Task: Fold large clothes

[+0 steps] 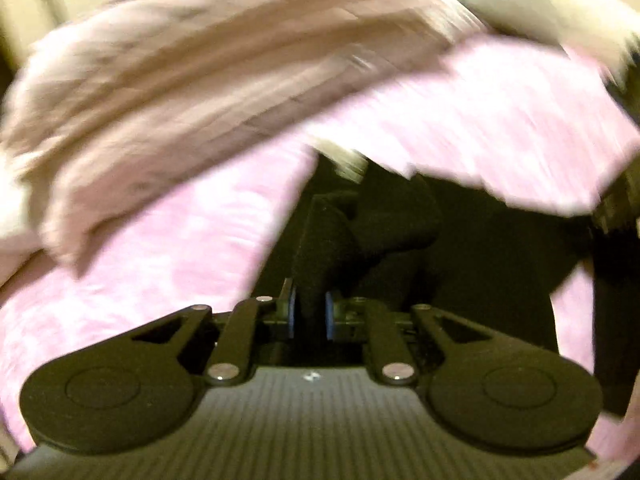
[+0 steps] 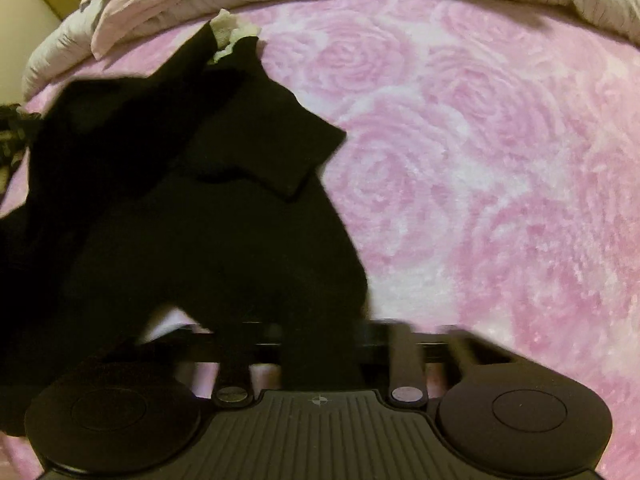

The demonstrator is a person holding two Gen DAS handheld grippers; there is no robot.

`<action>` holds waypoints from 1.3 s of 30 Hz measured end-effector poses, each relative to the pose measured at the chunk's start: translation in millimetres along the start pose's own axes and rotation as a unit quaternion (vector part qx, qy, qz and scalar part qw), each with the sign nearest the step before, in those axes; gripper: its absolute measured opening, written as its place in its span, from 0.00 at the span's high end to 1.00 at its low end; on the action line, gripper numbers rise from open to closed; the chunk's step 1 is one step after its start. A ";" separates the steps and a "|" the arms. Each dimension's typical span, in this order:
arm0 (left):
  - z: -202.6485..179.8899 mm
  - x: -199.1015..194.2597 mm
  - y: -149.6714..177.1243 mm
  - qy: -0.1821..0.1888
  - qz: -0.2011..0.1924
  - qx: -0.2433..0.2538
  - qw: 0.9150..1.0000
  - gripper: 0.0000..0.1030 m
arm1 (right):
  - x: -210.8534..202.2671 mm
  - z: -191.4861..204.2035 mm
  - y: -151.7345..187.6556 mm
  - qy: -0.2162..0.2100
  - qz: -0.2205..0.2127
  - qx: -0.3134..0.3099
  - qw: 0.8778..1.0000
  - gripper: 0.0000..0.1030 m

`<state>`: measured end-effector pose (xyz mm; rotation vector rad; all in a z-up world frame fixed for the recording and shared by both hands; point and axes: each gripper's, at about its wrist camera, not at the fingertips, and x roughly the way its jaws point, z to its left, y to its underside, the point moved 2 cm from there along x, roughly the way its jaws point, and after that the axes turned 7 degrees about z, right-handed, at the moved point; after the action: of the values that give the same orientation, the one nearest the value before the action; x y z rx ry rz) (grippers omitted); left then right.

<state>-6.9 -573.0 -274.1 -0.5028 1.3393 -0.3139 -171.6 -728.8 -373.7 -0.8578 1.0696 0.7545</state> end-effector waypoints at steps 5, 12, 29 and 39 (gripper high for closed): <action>69.3 -58.9 -15.2 -0.035 -0.025 -0.096 0.994 0.91 | -48.4 8.5 -8.2 0.008 -0.015 -0.005 1.000 0.94; 101.9 -144.7 -29.1 -0.012 -0.058 -0.174 0.983 0.91 | -178.7 3.1 -26.8 0.071 -0.052 -0.031 0.996 0.95; 105.4 -66.4 89.6 -0.018 0.046 -0.291 0.955 0.55 | -126.0 16.0 27.2 0.072 -0.076 0.019 0.994 0.41; -14.5 -36.6 207.6 0.097 0.169 -0.229 0.954 0.38 | -34.2 75.9 167.4 -0.055 -0.005 0.163 0.985 0.41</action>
<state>-42.8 -380.2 -352.6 -0.6242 1.6707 0.2456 -293.1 -587.4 -360.3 -0.5358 1.0532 0.5910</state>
